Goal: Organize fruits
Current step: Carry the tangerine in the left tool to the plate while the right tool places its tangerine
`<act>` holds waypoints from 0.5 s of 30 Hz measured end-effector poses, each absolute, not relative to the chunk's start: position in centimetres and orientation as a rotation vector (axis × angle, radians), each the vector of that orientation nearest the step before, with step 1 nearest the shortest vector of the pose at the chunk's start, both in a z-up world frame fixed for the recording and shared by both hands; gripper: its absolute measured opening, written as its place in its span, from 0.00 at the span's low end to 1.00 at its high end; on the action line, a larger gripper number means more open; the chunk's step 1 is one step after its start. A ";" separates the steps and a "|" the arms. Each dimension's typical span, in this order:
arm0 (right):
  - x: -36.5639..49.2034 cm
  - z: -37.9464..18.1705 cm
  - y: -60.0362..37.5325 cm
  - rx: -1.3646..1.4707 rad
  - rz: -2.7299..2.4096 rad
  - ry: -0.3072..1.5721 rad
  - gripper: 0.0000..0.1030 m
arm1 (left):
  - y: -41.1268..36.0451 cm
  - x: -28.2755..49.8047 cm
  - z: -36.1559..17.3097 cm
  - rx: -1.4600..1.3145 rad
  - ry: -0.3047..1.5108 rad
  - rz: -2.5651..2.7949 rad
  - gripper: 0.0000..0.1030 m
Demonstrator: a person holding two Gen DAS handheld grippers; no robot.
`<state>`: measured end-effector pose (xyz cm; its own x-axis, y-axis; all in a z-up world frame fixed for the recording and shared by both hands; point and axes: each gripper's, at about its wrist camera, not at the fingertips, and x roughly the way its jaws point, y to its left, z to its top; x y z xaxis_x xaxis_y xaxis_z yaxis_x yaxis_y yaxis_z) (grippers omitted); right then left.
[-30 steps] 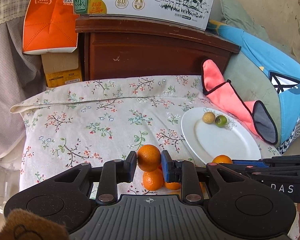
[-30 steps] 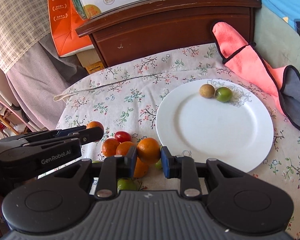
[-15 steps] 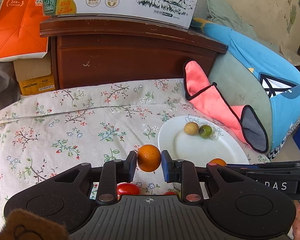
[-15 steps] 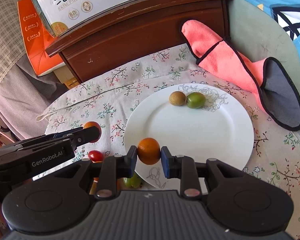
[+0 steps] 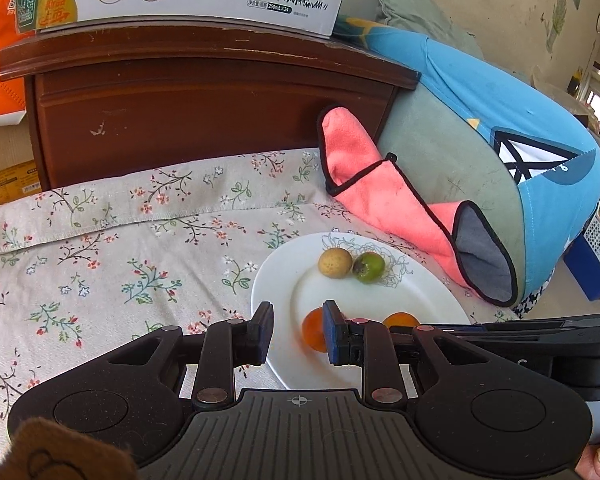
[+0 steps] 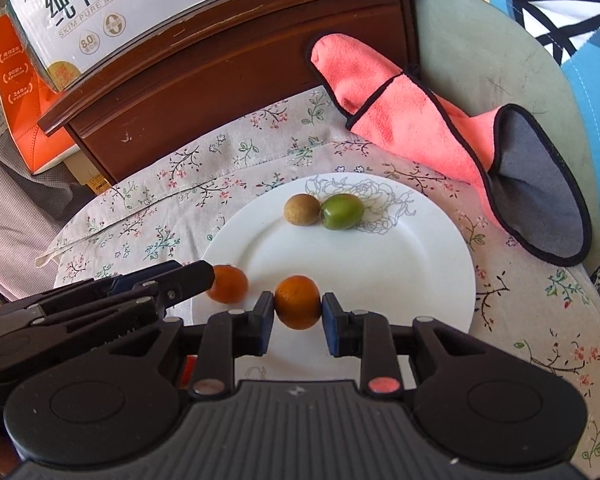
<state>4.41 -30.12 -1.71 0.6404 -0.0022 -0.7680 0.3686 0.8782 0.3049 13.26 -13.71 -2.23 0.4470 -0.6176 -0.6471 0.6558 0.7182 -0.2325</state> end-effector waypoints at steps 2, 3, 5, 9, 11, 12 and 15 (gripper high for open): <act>4.5 -1.7 -30.3 0.464 -0.235 0.851 0.26 | -14.0 13.2 -2.1 0.057 0.765 -0.783 0.24; 4.5 -1.7 -30.4 0.472 -0.238 0.848 0.28 | -14.1 13.1 -2.0 0.058 0.759 -0.781 0.25; 4.5 -1.6 -30.6 0.486 -0.244 0.841 0.29 | -14.0 12.9 -1.6 0.057 0.753 -0.788 0.26; 4.5 -1.1 -30.4 0.463 -0.261 0.830 0.32 | -13.3 12.5 -0.5 0.049 0.734 -0.740 0.51; 4.3 -0.7 -30.3 0.443 -0.272 0.816 0.36 | -12.6 12.4 0.1 0.044 0.719 -0.718 0.60; 4.2 -0.5 -30.3 0.439 -0.275 0.811 0.43 | -12.3 12.3 0.3 0.046 0.712 -0.710 0.65; 3.7 0.1 -30.1 0.447 -0.277 0.795 0.48 | -11.3 11.9 1.2 0.069 0.692 -0.669 0.75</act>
<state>3.75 -30.07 0.09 0.6714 -0.0722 -0.7375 0.4015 0.8720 0.2801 11.90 -11.33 1.17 0.5717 -0.5477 -0.6109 0.5921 0.7908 -0.1548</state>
